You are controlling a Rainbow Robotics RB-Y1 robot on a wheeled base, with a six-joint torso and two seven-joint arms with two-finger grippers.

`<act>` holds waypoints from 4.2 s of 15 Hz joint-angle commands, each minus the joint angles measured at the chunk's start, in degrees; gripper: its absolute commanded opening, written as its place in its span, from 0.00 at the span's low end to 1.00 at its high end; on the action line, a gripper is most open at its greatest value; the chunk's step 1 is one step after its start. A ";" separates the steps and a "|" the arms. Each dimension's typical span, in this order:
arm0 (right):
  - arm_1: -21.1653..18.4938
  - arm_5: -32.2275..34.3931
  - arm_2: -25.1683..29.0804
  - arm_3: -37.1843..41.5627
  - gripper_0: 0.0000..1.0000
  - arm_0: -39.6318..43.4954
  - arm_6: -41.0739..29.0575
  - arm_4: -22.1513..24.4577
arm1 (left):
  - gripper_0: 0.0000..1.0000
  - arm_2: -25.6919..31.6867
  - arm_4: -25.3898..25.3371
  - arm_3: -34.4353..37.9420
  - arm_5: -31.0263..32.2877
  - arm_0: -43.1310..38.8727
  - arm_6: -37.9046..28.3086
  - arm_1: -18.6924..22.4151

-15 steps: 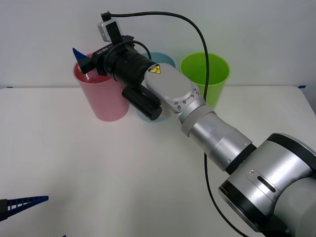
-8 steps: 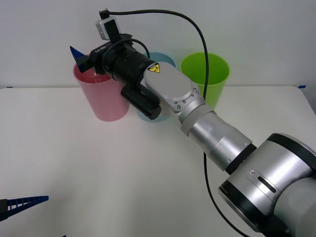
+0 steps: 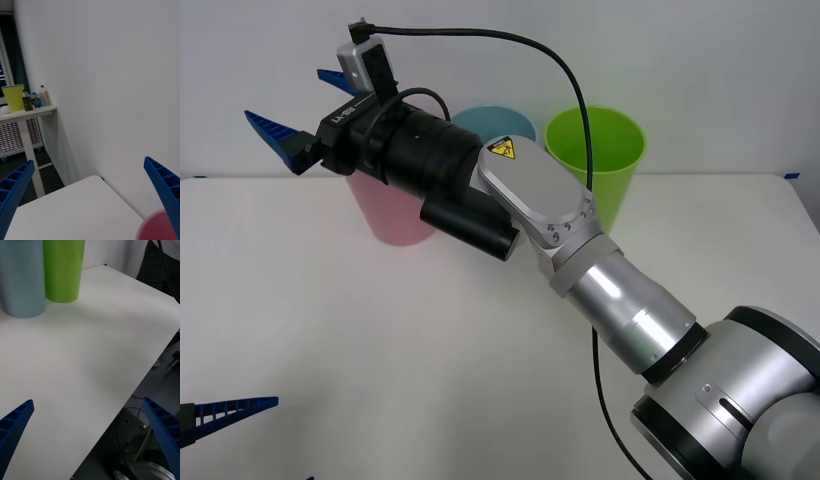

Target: Put cans in the blue bin and PET bottles in the pink bin and trash in the green bin.

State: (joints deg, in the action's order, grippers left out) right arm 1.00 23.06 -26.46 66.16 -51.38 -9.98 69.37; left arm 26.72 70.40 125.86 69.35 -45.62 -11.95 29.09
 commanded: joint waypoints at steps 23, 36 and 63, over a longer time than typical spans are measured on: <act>-24.46 31.70 15.39 34.56 1.00 43.21 -0.48 4.55 | 1.00 0.00 0.00 0.00 0.00 0.00 0.00 0.00; -23.41 54.46 30.24 35.09 1.00 51.03 2.60 11.49 | 1.00 0.00 0.00 0.00 0.00 0.00 0.00 0.00; -23.15 55.69 33.84 35.00 1.00 57.89 6.81 13.51 | 1.00 0.00 0.00 0.00 0.00 0.00 0.00 0.00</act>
State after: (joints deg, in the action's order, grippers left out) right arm -22.15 78.77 7.38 101.18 6.51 -3.16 82.88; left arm 26.72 70.40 125.86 69.35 -45.61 -11.95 29.09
